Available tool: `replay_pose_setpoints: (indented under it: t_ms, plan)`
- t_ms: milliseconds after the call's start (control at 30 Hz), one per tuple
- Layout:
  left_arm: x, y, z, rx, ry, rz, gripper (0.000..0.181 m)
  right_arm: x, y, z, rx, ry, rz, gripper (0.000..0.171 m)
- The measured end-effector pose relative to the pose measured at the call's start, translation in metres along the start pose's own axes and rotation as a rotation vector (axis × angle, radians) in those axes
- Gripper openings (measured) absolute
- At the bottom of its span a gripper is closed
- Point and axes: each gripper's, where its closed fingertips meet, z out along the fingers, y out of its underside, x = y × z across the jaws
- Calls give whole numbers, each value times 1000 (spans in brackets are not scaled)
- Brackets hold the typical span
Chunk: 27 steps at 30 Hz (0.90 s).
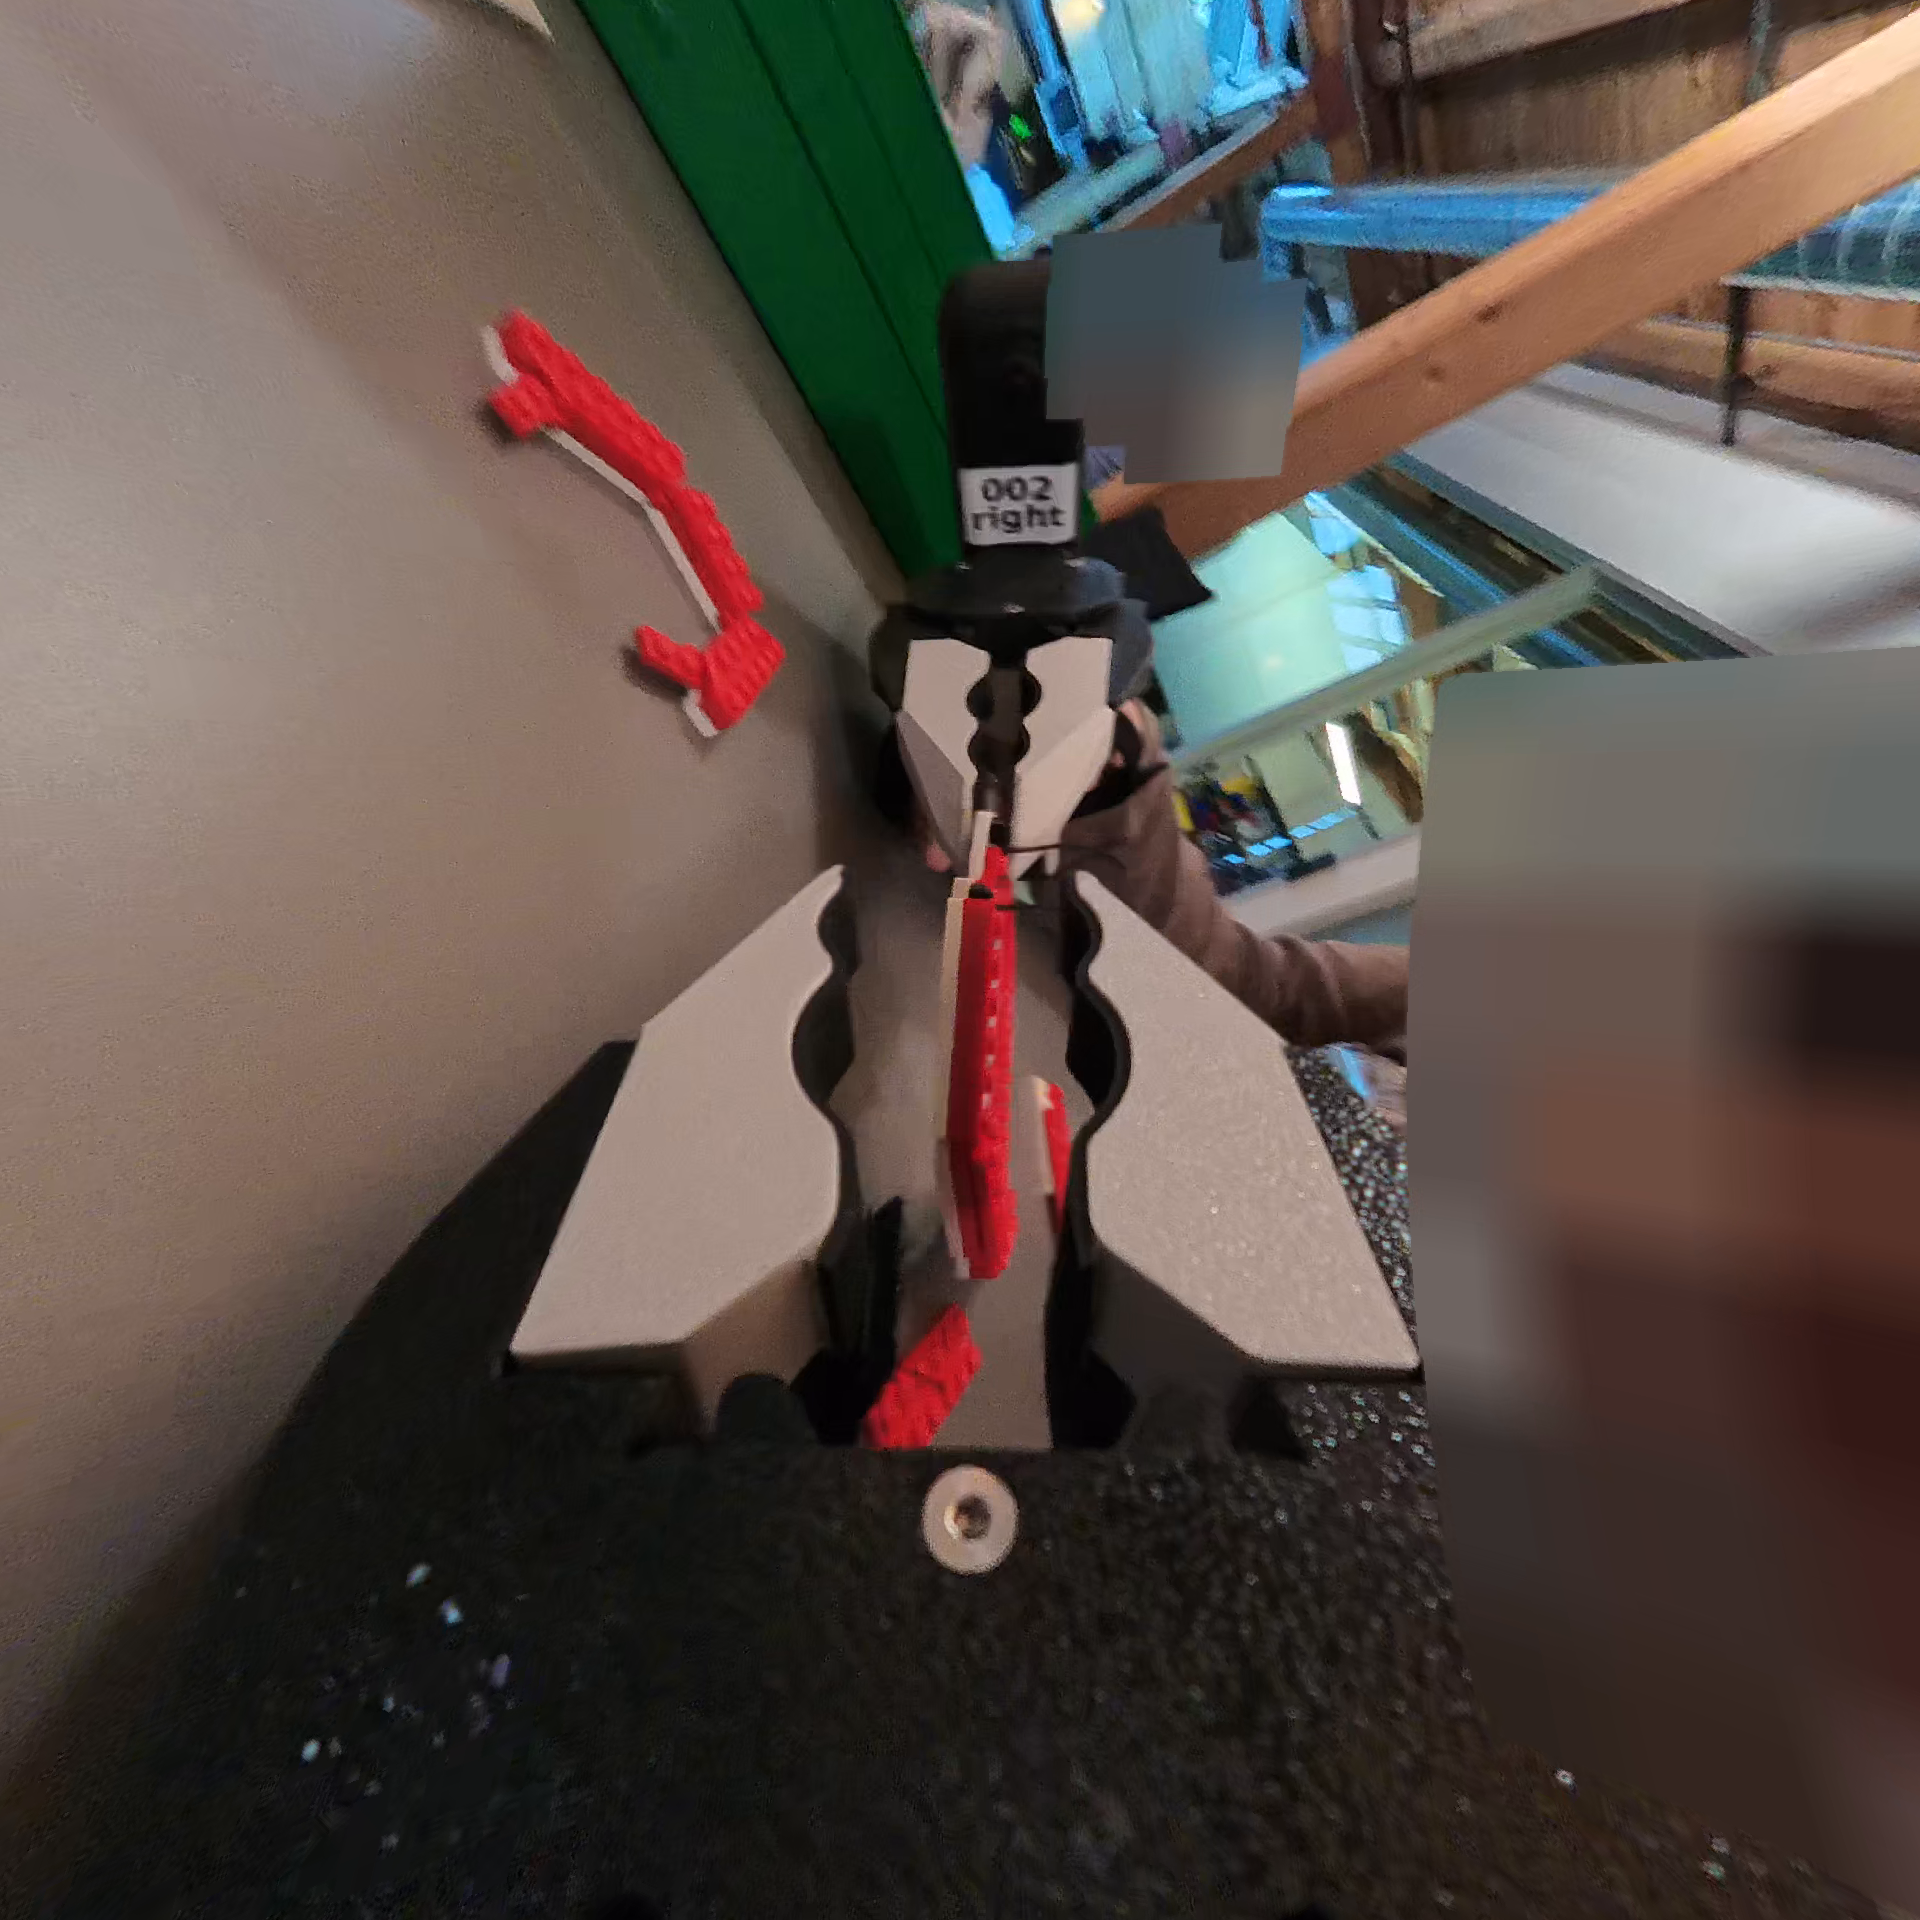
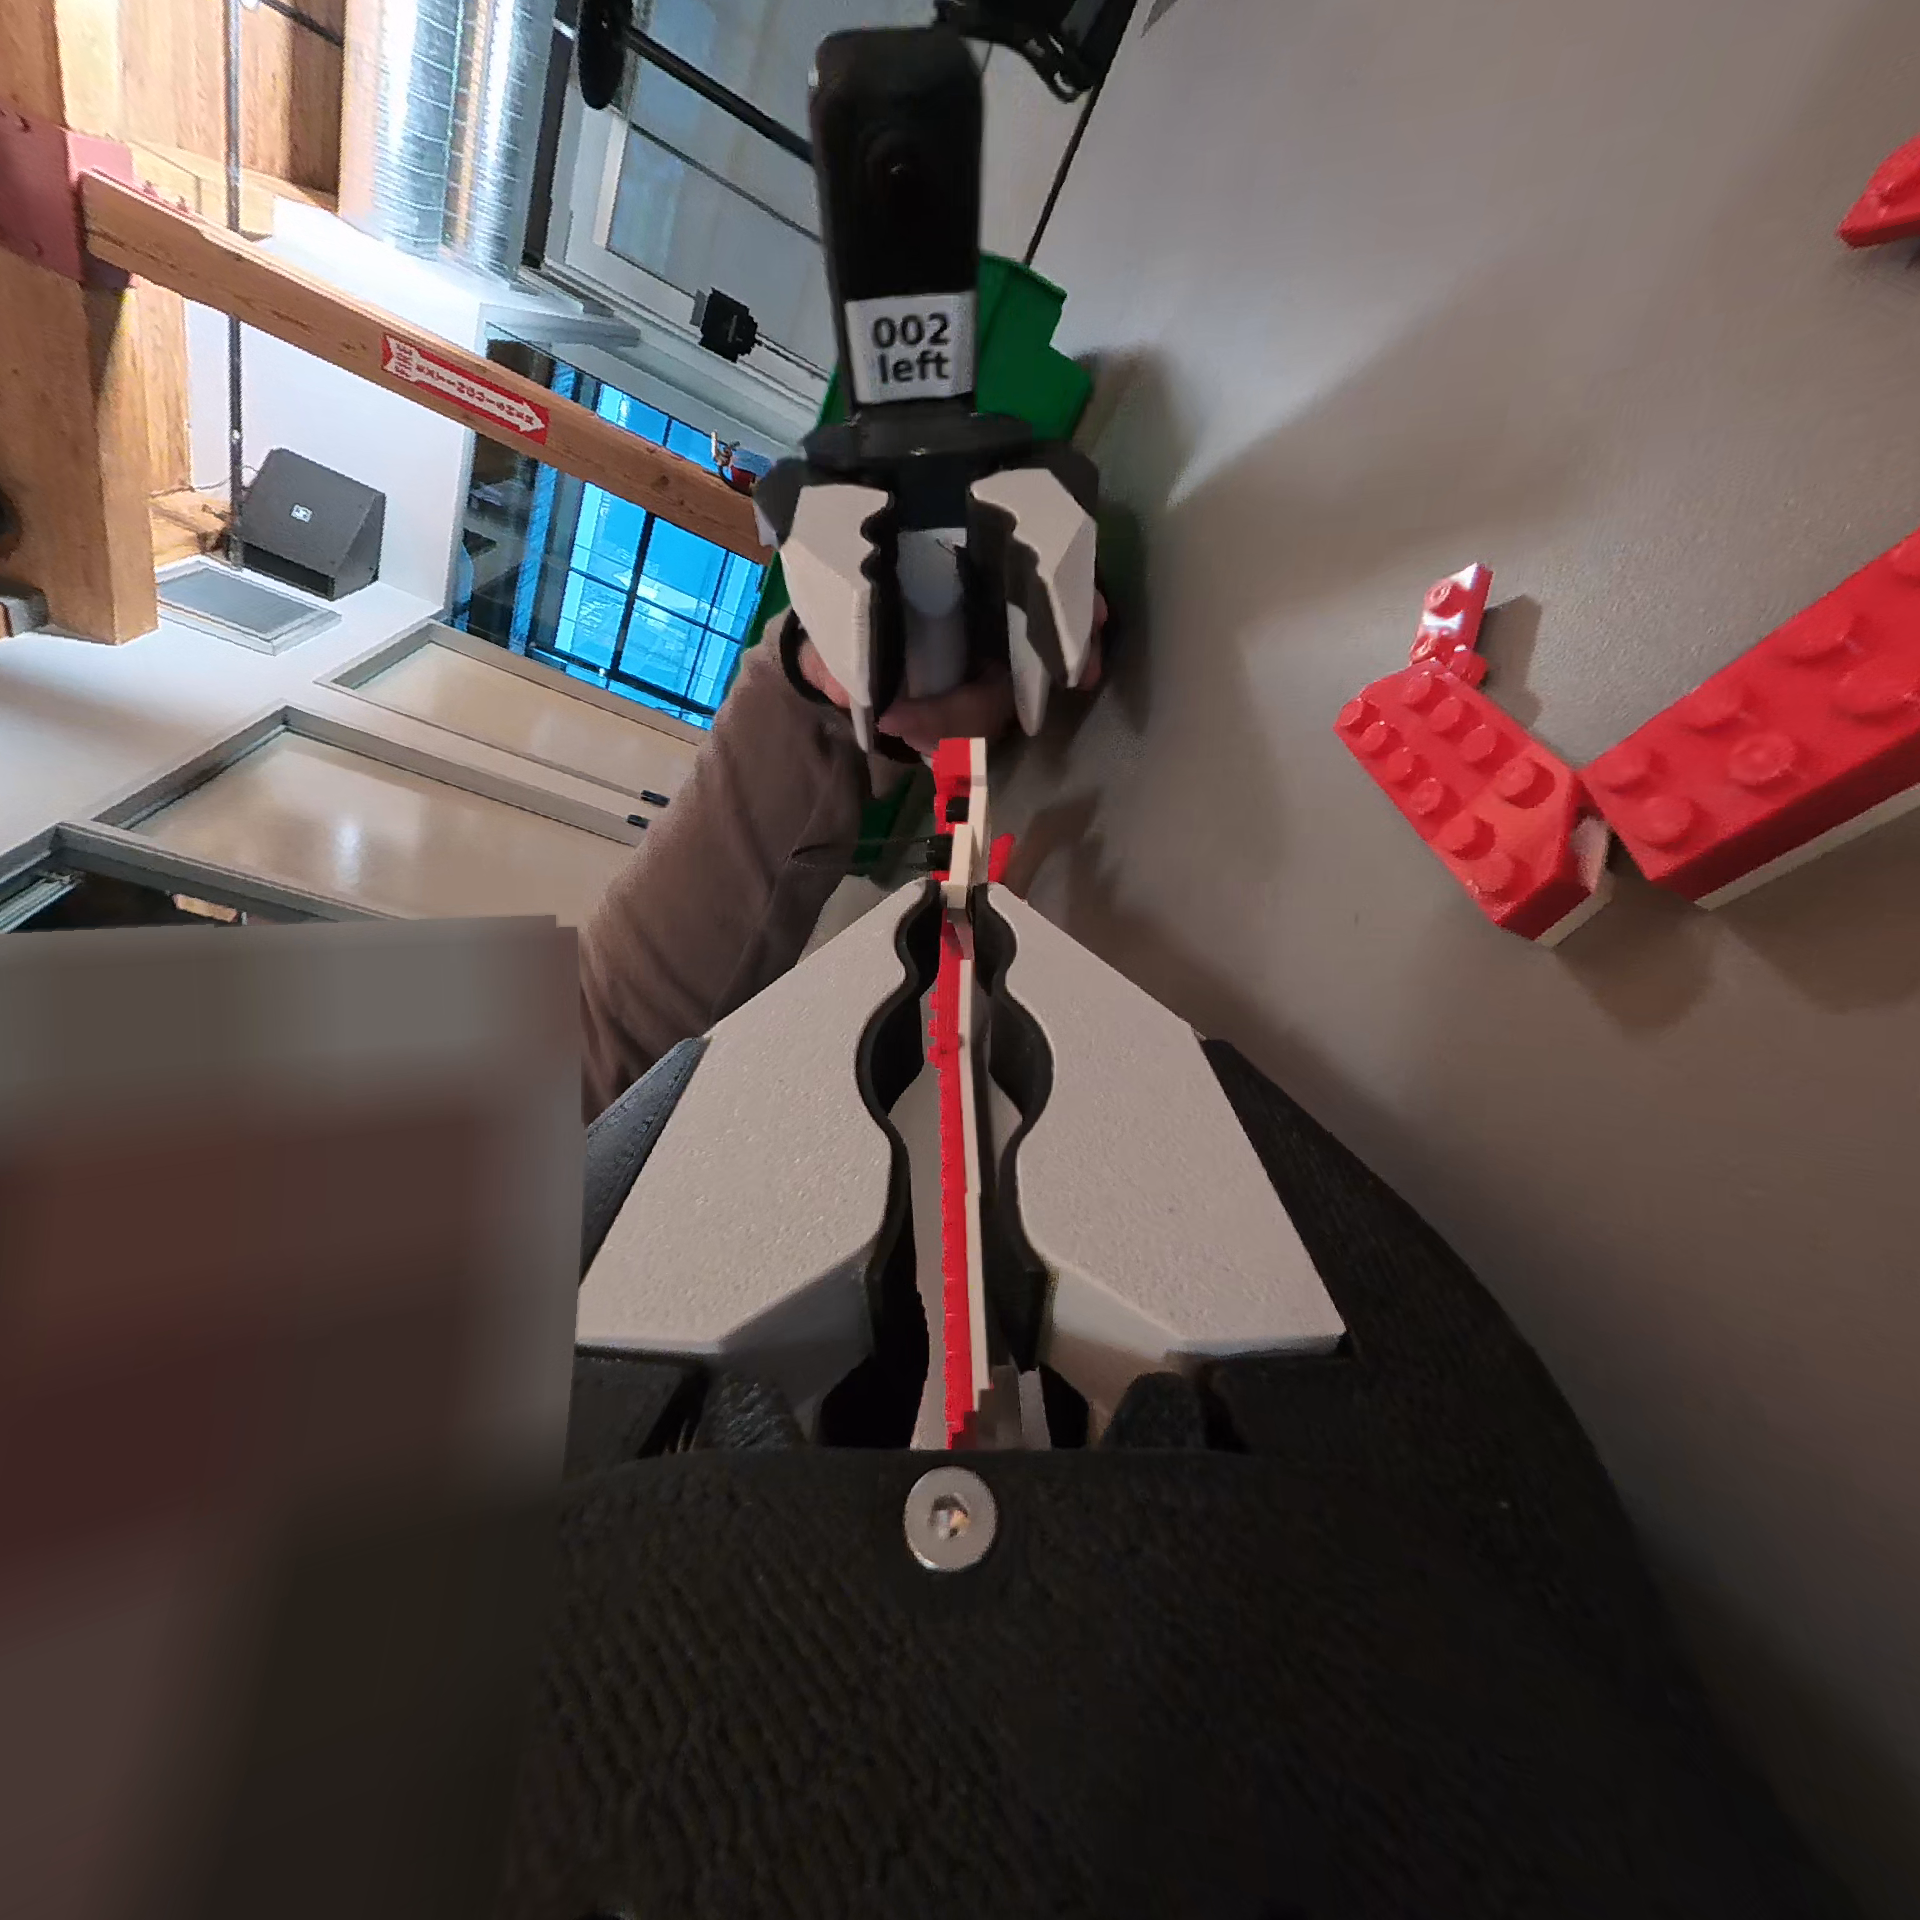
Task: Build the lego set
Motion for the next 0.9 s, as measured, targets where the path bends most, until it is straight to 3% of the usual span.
replay_pose_setpoints:
  t_ms: [100, 233, 367, 433, 900]
  plan:
    - [-10, 1, -8, 45, -161, 71, 47, 6, -4, 1, -5, 32, -14, 4]
    - [-13, 24, -3, -39, -345, 242, 50, 8, -3, 2, -13, 53, -27, 4]
    - [-19, 40, 5, -132, -450, 318, 29, 8, -2, 3, -17, 73, -47, 4]
    - [-20, 44, 9, -160, -453, 313, 17, 7, -3, 3, -7, 79, -64, 5]
    - [-17, 59, 17, -252, -393, 135, 15, -11, -17, -14, 80, 95, -260, 24]
